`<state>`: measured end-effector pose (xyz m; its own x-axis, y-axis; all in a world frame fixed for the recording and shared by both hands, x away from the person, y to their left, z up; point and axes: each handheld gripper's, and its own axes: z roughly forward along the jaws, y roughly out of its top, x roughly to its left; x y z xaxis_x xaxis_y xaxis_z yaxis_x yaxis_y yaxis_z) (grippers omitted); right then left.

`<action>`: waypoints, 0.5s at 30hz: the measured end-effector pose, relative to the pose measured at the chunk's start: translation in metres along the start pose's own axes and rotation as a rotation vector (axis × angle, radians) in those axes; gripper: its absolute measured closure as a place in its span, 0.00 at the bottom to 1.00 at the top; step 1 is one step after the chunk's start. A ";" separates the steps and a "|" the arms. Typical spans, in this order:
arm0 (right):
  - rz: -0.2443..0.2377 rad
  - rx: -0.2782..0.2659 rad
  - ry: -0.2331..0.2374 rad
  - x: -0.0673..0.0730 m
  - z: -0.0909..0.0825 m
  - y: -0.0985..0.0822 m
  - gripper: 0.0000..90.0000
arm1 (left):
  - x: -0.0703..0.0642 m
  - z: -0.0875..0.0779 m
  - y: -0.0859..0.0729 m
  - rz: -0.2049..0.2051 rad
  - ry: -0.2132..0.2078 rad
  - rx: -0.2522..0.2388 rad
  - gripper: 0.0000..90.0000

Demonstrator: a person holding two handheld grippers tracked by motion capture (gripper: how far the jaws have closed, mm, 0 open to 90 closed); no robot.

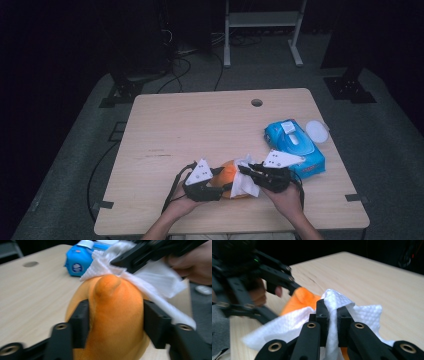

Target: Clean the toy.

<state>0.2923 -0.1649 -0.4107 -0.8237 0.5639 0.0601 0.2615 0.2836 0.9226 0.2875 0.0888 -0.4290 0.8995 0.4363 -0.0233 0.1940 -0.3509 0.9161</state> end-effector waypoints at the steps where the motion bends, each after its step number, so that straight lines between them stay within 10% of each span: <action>1: 0.009 0.006 -0.005 -0.003 0.000 -0.002 0.92 | 0.002 0.001 -0.002 -0.020 -0.015 -0.020 0.42; 8: 0.031 0.003 -0.015 -0.008 -0.002 -0.004 0.92 | 0.010 0.016 -0.012 -0.122 0.011 0.016 0.07; 15: 0.035 -0.004 -0.014 -0.009 -0.003 -0.004 0.92 | 0.006 0.011 -0.009 -0.078 0.025 0.018 0.33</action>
<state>0.2972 -0.1740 -0.4136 -0.8069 0.5843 0.0867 0.2875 0.2603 0.9217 0.2954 0.0854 -0.4423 0.8715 0.4831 -0.0840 0.2701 -0.3300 0.9045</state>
